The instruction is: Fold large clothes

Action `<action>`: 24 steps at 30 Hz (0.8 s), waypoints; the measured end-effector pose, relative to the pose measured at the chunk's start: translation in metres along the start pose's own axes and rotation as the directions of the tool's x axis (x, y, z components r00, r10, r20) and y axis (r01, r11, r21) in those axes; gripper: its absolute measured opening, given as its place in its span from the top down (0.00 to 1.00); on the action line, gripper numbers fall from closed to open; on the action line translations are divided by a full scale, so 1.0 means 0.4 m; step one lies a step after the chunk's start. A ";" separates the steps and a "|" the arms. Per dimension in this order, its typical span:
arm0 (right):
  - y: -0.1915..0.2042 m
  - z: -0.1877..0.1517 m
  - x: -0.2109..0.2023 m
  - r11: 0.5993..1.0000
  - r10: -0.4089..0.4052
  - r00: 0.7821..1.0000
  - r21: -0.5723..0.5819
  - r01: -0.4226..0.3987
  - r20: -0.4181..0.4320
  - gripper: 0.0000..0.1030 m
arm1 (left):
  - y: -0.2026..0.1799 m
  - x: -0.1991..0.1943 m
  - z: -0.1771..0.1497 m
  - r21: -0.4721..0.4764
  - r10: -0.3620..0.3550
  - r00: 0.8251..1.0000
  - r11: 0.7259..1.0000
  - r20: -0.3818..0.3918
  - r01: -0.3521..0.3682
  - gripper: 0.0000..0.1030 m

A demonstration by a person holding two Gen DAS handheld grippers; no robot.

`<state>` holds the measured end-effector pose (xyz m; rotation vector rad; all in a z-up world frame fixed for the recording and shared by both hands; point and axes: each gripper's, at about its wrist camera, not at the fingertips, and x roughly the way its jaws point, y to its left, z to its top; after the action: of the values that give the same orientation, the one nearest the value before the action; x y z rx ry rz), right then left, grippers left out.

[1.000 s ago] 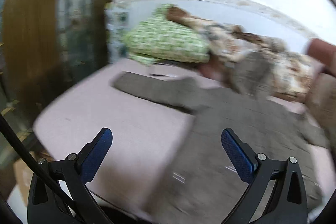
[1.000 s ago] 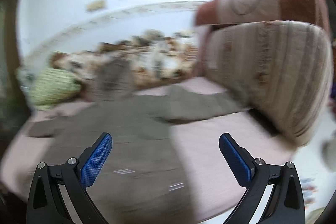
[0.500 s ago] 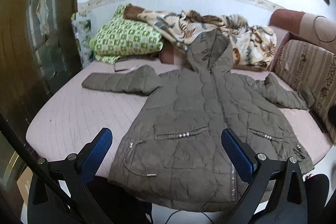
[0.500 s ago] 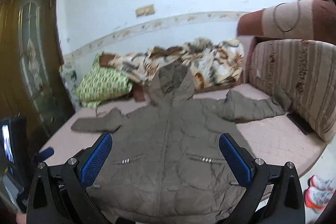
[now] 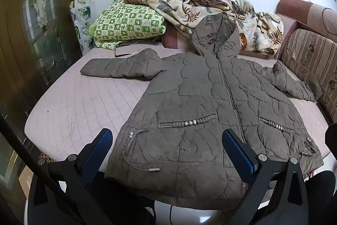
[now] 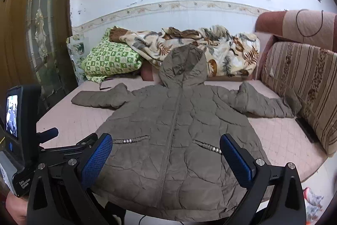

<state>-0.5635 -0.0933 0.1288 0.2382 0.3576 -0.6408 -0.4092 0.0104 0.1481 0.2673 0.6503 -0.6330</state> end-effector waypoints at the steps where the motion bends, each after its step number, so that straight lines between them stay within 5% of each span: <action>1: -0.005 -0.002 0.005 1.000 0.005 1.000 0.009 -0.005 -0.008 0.00 | -0.001 0.002 0.000 0.002 0.002 1.000 1.000 -0.001 -0.002 0.00; 24: -0.025 -0.009 0.038 0.999 0.015 0.998 0.040 -0.012 -0.064 0.00 | -0.012 0.028 -0.017 0.005 0.006 1.000 1.000 -0.013 -0.006 0.00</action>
<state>-0.5594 -0.1082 0.1186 0.2995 0.4051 -0.6286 -0.4085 0.0042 0.1354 0.2780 0.6603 -0.6278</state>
